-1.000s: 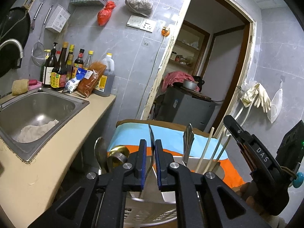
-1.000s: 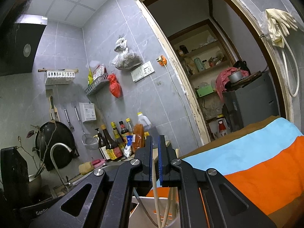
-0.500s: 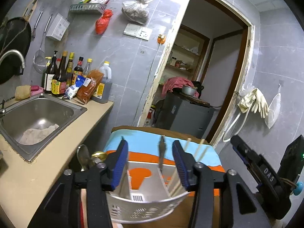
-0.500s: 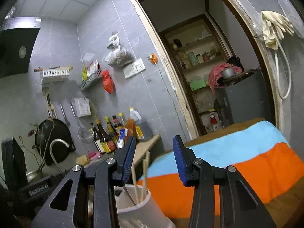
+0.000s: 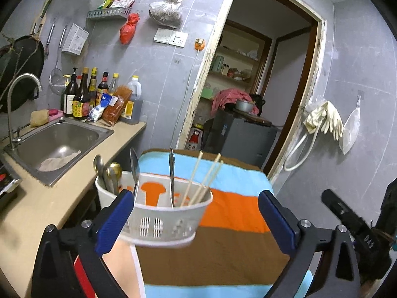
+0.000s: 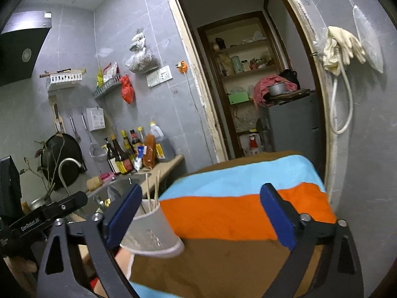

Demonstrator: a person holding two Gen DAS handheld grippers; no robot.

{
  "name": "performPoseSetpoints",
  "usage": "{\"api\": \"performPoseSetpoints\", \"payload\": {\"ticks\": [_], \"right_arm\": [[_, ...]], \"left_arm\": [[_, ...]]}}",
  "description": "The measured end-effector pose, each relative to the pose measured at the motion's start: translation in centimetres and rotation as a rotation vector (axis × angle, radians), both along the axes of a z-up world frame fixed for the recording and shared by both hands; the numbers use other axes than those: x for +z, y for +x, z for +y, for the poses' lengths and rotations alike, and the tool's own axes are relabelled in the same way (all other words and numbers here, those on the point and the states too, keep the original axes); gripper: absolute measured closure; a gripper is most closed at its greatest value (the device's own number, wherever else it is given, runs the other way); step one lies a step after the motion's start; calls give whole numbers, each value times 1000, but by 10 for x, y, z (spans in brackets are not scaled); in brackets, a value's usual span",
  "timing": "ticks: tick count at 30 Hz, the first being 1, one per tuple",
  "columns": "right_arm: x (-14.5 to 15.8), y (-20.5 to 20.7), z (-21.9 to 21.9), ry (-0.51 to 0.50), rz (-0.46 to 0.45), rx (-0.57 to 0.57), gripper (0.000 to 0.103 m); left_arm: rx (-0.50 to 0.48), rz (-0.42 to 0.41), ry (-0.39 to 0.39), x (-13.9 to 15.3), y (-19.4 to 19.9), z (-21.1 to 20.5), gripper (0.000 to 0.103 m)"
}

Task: Organize utensils

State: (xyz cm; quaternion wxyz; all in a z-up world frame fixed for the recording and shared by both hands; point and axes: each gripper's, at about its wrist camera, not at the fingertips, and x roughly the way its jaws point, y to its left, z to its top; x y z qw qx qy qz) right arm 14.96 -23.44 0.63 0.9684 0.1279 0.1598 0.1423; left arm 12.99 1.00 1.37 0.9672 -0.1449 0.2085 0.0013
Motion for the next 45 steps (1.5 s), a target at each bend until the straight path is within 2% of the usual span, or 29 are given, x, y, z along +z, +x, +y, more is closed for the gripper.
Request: {"api": "performPoseSetpoints", "payload": {"ticks": [2,7,20,32,45], "right_arm": [[7,-12,-11,-15,17,-13,2],[19,-40,-28,-55,30,-41,2],[24,-104,-52,-72,43,-98,2],[20,-117,-53,-80,44,-89,2],[20,-123,-50,-84,49,-79,2]], "left_arm": [[7,14,17,3,-9,-4,1],[31,66,79,6,-33,-16,1],[55,60,111,8,-85,-29,1],[59,46,111,6,-104,-33,1],[64,40,112,7,-106,-32,1]]}}
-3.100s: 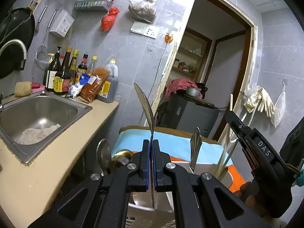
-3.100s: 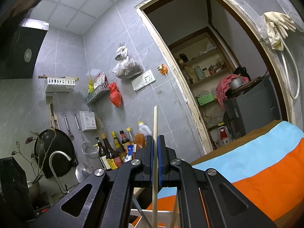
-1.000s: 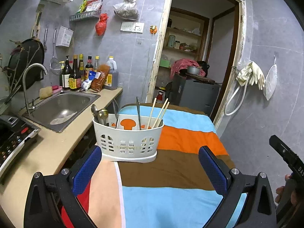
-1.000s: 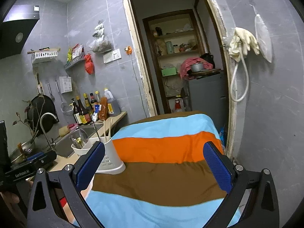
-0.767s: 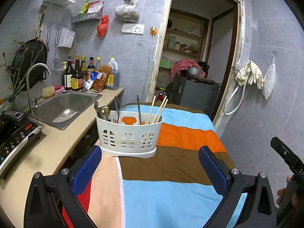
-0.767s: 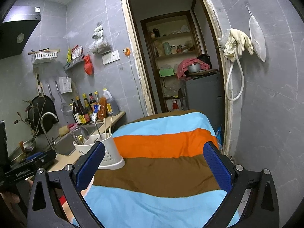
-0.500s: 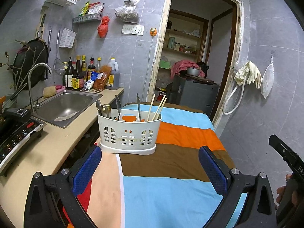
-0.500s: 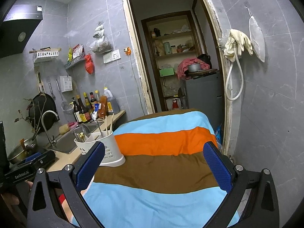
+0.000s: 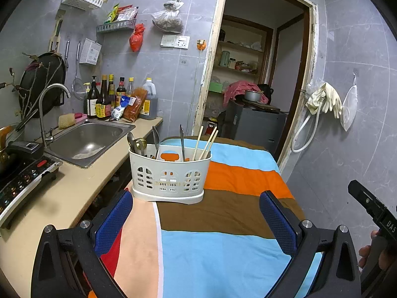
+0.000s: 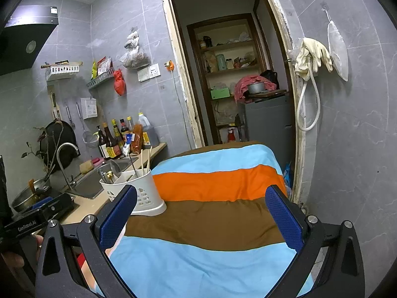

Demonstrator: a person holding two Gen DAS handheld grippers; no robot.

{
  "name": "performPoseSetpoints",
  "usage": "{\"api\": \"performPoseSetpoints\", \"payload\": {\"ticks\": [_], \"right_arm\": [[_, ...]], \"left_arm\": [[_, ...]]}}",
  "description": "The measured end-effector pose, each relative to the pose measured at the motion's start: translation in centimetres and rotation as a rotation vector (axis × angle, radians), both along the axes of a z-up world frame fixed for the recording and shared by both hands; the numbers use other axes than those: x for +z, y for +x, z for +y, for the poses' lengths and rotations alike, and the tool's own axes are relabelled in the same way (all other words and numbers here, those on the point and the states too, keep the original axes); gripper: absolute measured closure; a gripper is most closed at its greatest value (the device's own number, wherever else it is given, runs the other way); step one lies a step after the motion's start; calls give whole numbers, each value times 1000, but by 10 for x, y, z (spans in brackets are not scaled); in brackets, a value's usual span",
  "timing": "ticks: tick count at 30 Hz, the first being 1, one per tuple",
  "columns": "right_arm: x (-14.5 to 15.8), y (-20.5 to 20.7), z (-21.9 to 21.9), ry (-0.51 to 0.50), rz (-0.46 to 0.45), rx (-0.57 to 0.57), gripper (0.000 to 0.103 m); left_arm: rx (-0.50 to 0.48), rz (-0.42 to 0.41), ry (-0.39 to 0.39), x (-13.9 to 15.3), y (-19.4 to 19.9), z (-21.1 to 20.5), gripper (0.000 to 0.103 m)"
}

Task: Organize utensils

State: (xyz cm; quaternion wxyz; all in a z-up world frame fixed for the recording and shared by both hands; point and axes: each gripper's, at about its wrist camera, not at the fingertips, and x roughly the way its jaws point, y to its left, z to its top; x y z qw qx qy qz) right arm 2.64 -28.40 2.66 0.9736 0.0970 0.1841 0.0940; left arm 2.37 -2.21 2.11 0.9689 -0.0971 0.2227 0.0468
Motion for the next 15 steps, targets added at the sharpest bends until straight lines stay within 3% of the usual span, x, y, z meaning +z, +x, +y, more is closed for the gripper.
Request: {"api": "performPoseSetpoints", "payload": {"ticks": [15], "right_arm": [[0,-1,5,3,4,5,2]], "left_arm": [[2,-3,2,2,-1,1,1]]}}
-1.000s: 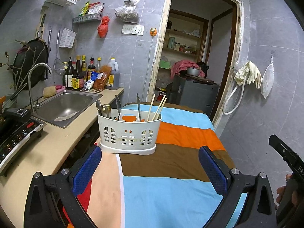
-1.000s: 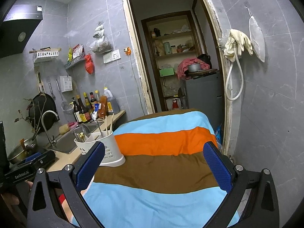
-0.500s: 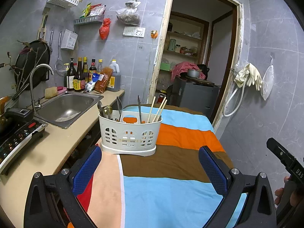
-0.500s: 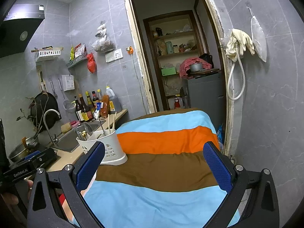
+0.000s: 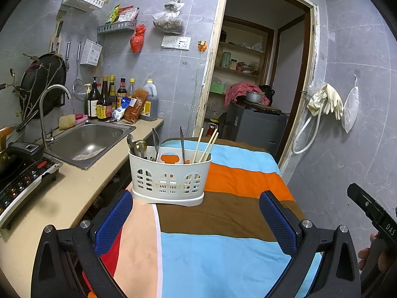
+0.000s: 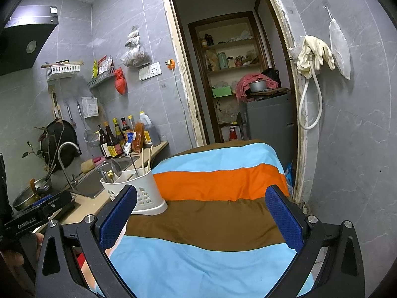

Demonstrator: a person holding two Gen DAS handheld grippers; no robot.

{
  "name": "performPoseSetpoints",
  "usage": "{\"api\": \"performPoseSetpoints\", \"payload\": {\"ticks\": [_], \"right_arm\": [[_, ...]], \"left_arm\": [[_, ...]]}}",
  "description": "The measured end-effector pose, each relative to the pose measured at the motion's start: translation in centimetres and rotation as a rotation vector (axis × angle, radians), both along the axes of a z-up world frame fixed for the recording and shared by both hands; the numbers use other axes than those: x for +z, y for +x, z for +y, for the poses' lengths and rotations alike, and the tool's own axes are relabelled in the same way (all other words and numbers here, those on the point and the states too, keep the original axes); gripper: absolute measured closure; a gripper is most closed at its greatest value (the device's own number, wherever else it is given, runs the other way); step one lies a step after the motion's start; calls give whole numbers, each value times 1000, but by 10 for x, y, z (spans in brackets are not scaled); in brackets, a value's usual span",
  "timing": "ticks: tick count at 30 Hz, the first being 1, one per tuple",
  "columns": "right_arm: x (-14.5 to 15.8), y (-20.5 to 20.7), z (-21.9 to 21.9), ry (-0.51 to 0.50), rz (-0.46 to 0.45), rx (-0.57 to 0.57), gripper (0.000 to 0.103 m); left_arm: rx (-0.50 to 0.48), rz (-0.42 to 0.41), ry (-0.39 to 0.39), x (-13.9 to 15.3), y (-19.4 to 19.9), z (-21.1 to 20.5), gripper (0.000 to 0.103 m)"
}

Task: Organize utensils

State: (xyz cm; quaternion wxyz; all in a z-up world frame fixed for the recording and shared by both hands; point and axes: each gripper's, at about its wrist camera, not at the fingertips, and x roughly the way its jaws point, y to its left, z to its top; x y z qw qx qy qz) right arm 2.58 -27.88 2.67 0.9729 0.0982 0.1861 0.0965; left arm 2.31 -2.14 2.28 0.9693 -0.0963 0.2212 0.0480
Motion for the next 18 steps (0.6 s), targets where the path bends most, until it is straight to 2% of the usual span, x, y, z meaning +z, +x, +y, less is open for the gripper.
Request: {"api": "performPoseSetpoints", "payload": {"ticks": [18], "right_arm": [[-2,1,0,3,7,3,2]], "left_arm": [[4,2,1,0,1,-3,1]]}}
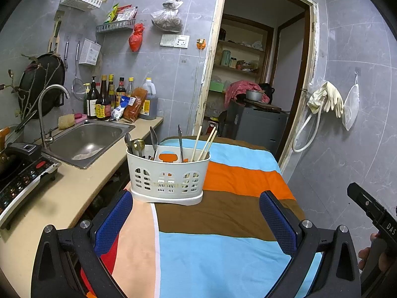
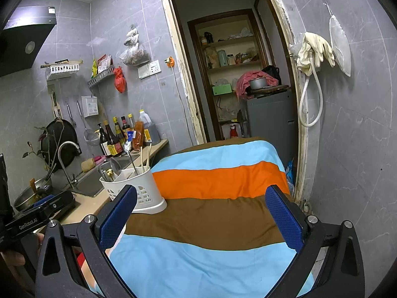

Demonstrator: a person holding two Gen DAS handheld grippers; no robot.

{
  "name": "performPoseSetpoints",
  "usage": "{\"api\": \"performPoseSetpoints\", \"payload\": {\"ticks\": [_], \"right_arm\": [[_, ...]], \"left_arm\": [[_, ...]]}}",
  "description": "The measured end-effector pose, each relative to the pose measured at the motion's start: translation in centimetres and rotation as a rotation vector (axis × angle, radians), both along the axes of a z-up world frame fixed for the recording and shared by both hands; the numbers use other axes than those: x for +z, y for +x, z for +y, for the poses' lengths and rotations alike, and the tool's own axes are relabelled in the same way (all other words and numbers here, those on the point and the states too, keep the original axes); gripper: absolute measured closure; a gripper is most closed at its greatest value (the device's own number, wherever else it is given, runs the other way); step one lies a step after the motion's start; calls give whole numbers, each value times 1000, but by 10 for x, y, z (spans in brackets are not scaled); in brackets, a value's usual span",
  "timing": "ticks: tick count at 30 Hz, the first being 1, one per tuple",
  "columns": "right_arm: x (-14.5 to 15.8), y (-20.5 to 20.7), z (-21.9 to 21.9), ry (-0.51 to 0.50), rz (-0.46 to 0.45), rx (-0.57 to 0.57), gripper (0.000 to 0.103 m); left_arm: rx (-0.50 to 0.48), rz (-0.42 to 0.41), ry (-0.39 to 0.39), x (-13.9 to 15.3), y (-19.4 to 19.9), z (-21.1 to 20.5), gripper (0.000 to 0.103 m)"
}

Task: Organize utensils

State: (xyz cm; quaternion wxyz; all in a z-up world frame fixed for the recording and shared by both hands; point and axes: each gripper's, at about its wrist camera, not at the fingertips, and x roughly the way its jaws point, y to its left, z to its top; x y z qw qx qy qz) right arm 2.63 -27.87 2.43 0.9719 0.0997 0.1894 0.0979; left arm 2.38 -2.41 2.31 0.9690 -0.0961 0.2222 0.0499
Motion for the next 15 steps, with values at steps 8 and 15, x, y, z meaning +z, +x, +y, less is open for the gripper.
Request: {"api": "performPoseSetpoints", "payload": {"ticks": [8,15], "right_arm": [[1,0,1,0,1,0,2],[0,-2,2,-2,6,-1,2]], "left_arm": [[1,1,0,0,0,0,1],[14,-4,-7,-1,1,2,1]]}}
